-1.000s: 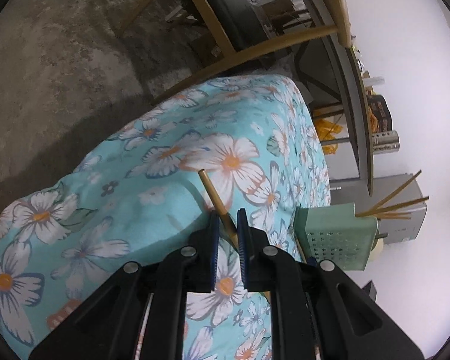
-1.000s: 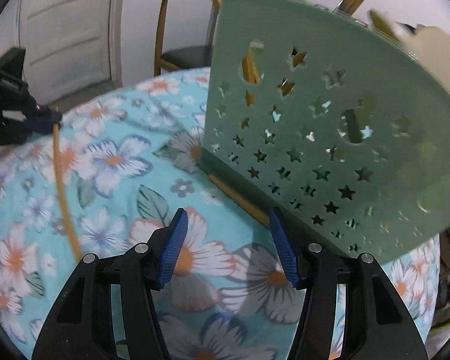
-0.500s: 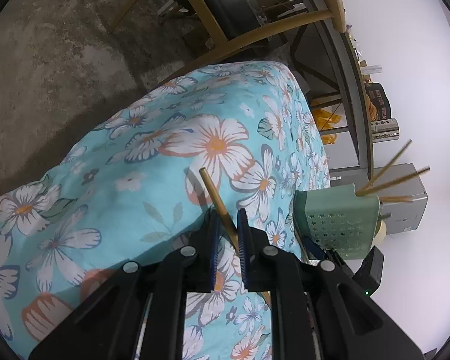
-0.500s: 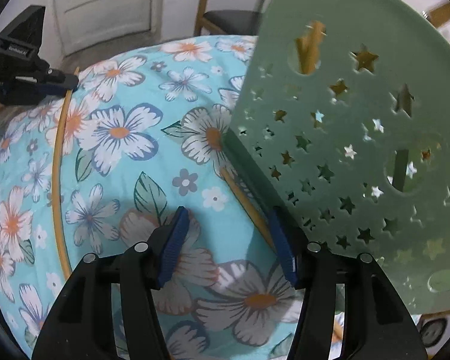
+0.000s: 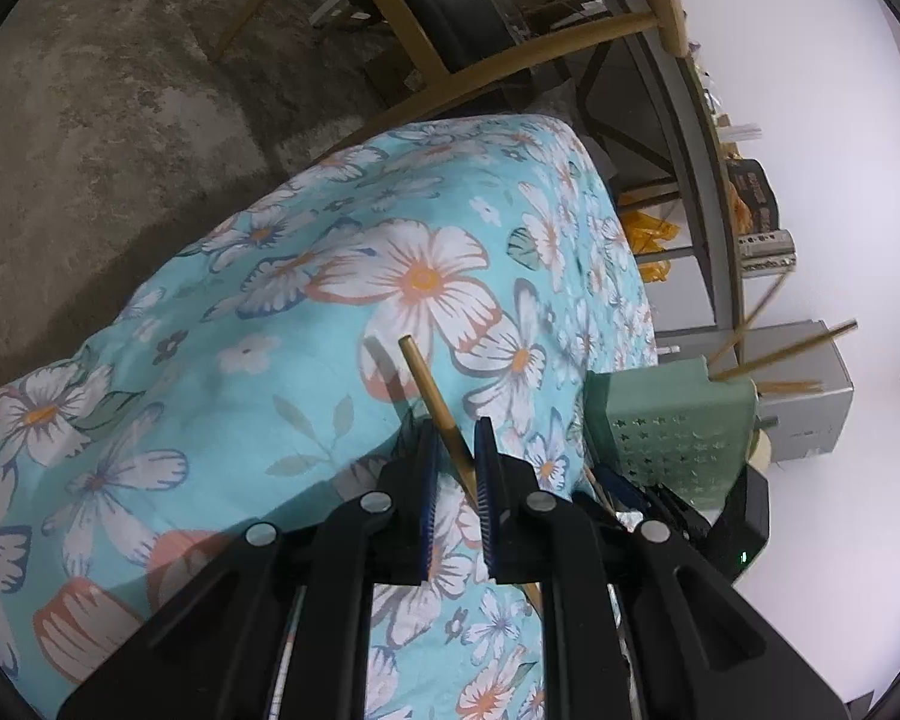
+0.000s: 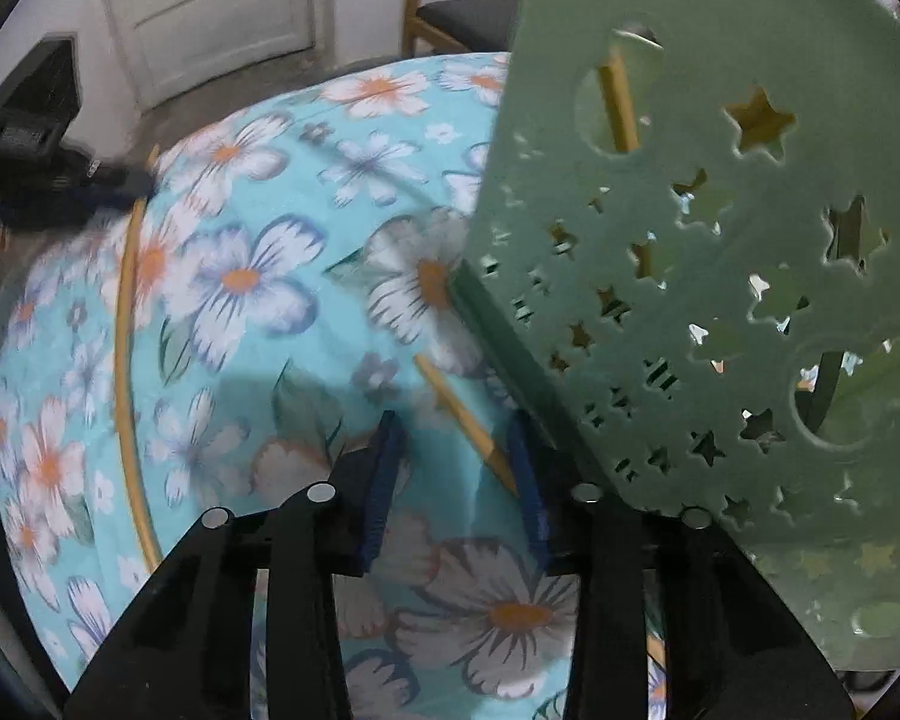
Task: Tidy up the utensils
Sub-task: 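Close the right gripper on a chopstick while the left gripper holds its chopstick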
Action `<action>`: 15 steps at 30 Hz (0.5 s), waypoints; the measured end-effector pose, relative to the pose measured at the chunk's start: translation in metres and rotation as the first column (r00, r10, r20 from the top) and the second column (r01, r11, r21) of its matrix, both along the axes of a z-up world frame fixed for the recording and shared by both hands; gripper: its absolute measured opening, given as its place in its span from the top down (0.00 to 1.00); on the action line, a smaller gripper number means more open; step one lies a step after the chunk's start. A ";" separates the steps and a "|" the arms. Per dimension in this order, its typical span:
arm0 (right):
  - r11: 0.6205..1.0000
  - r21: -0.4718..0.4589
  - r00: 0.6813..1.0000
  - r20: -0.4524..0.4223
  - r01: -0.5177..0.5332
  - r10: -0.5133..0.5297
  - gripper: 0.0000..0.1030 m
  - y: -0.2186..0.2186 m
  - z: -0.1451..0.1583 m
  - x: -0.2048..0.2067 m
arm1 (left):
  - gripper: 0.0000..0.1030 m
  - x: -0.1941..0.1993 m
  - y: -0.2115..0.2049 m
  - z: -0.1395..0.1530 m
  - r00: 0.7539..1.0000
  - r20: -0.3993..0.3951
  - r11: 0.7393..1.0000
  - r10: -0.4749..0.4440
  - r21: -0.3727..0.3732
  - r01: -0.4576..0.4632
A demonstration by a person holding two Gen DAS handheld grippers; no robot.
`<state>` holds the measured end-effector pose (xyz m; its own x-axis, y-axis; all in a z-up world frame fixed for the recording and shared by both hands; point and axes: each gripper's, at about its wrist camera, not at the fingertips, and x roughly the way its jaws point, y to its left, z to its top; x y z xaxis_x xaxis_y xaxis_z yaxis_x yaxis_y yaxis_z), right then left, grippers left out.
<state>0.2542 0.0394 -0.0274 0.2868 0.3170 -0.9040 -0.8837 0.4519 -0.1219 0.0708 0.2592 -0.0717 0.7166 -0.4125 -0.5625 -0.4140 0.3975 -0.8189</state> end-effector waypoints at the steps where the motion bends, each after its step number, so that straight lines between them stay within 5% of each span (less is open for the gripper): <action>1: 1.000 0.010 1.000 -0.009 0.014 -0.014 0.69 0.003 -0.001 0.003 | 0.89 0.001 -0.002 -0.001 1.000 0.005 1.000 -0.006 -0.012 0.007; 4: 0.999 0.013 0.999 0.014 0.033 -0.033 0.71 0.013 -0.002 0.003 | 0.89 0.003 -0.008 -0.004 1.000 0.006 0.999 -0.026 -0.022 0.026; 7: 0.986 0.030 0.984 0.064 0.164 -0.166 0.78 0.022 -0.003 -0.011 | 0.89 0.005 -0.011 -0.003 0.999 0.001 0.999 -0.035 -0.012 0.035; 11: 0.987 -0.064 0.966 0.224 0.149 -0.132 0.95 0.045 -0.006 -0.051 | 0.89 0.005 -0.010 -0.005 0.999 -0.001 0.999 -0.038 -0.033 0.038; 15: 0.980 -0.066 0.935 0.319 0.187 -0.156 0.97 0.044 0.001 -0.072 | 0.90 0.002 -0.008 -0.005 0.999 0.001 0.998 -0.038 -0.047 0.038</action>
<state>0.1827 0.0833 -0.0269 0.6005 0.1560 -0.7842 -0.7048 0.5664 -0.4271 0.0733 0.2507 -0.0768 0.7000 -0.4653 -0.5418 -0.3989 0.3745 -0.8370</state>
